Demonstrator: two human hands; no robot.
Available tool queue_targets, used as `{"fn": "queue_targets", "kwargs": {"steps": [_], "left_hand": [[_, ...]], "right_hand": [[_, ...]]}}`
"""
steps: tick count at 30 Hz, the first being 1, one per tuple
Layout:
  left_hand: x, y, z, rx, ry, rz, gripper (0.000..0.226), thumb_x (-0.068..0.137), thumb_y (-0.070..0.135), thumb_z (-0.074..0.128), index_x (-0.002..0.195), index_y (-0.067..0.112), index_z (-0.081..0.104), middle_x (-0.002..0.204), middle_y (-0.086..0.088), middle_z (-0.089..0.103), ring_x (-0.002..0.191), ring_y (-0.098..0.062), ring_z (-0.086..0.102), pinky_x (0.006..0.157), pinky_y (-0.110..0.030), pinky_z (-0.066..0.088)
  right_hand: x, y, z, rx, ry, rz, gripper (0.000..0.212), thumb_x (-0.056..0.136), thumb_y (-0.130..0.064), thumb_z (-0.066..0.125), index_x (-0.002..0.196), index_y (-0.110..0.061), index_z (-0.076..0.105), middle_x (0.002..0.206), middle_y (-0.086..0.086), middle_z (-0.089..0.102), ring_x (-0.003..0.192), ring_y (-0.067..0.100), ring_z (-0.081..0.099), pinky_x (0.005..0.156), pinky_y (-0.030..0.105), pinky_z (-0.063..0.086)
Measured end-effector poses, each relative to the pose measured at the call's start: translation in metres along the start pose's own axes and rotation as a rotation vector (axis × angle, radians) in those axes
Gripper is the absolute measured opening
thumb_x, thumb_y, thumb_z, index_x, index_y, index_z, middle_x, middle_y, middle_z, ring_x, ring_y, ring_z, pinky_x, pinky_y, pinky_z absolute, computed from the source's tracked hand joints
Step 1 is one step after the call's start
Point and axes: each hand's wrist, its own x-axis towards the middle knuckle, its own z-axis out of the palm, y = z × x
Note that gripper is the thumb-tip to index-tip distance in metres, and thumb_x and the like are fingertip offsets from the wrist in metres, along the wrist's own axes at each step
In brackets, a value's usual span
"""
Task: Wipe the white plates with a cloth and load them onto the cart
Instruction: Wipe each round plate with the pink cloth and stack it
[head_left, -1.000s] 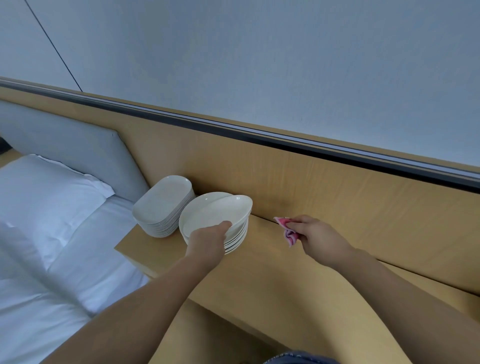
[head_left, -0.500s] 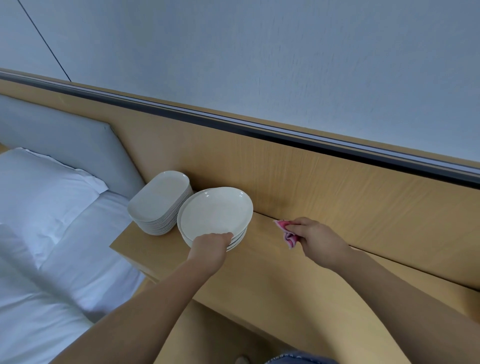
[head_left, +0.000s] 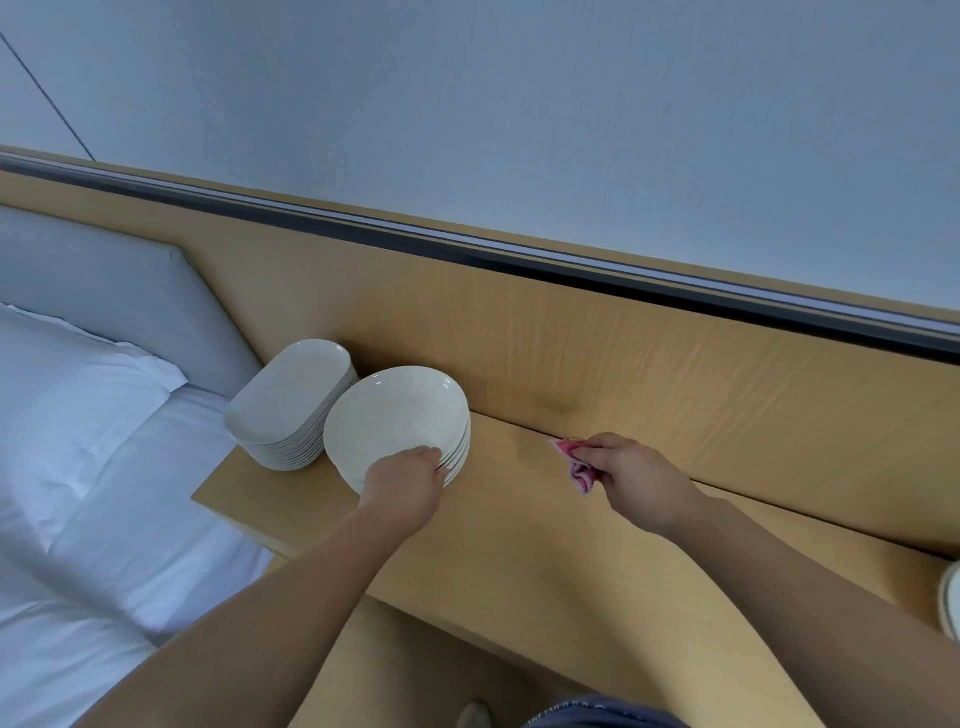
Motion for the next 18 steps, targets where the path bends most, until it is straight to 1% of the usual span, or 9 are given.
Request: {"fn": "queue_targets", "kwargs": {"steps": [4,6,9,11,13,15,18], "left_hand": [[0.012,0.032,0.0,-0.034,0.048,0.099,0.028,0.099,0.028,0.038,0.118,0.017,0.056,0.111,0.003,0.06,0.101,-0.018,0.055,0.068,-0.029,0.041],[0.019,0.057,0.001,-0.053,0.049,0.16,0.029,0.098,0.026,0.039,0.121,0.017,0.055,0.116,0.003,0.058,0.105,-0.019,0.053,0.07,-0.03,0.044],[0.028,0.107,0.002,-0.071,0.008,0.259,0.034,0.099,0.028,0.039,0.128,0.019,0.052,0.122,0.0,0.059,0.108,-0.023,0.056,0.079,-0.033,0.048],[0.032,0.147,0.006,-0.069,-0.014,0.343,0.032,0.1,0.03,0.037,0.126,0.02,0.053,0.119,0.0,0.061,0.106,-0.023,0.057,0.078,-0.033,0.048],[0.033,0.19,0.012,-0.068,-0.035,0.423,0.031,0.1,0.03,0.037,0.124,0.021,0.054,0.116,0.0,0.063,0.105,-0.023,0.059,0.076,-0.032,0.046],[0.033,0.235,0.024,-0.075,-0.073,0.493,0.029,0.099,0.03,0.038,0.12,0.021,0.055,0.112,0.001,0.065,0.102,-0.024,0.06,0.074,-0.031,0.047],[0.027,0.304,0.044,-0.099,-0.138,0.617,0.025,0.097,0.031,0.041,0.111,0.019,0.057,0.104,0.0,0.066,0.095,-0.026,0.063,0.071,-0.032,0.049]], "right_hand": [[-0.022,0.007,-0.011,0.04,0.039,0.031,0.038,0.096,-0.001,0.041,0.108,-0.027,0.067,0.1,-0.02,0.056,0.094,-0.001,0.057,0.086,0.023,0.048],[-0.04,0.016,-0.018,0.059,0.072,0.064,0.04,0.096,-0.001,0.041,0.112,-0.027,0.066,0.101,-0.019,0.058,0.097,0.001,0.057,0.089,0.021,0.046],[-0.075,0.042,-0.027,0.065,0.149,0.138,0.053,0.092,0.006,0.043,0.124,-0.031,0.062,0.099,-0.023,0.056,0.099,0.001,0.057,0.089,0.02,0.046],[-0.105,0.063,-0.03,0.072,0.198,0.211,0.061,0.088,0.011,0.044,0.128,-0.032,0.059,0.096,-0.024,0.054,0.097,0.002,0.057,0.089,0.02,0.047],[-0.139,0.081,-0.036,0.092,0.266,0.269,0.064,0.088,0.012,0.045,0.131,-0.034,0.057,0.095,-0.023,0.055,0.094,0.005,0.058,0.089,0.022,0.047],[-0.179,0.098,-0.043,0.111,0.335,0.337,0.061,0.09,0.01,0.044,0.132,-0.034,0.056,0.092,-0.019,0.058,0.09,0.006,0.058,0.087,0.022,0.047],[-0.243,0.118,-0.05,0.117,0.44,0.457,0.055,0.093,0.004,0.044,0.131,-0.034,0.057,0.089,-0.018,0.06,0.087,0.006,0.059,0.083,0.019,0.048]]}}
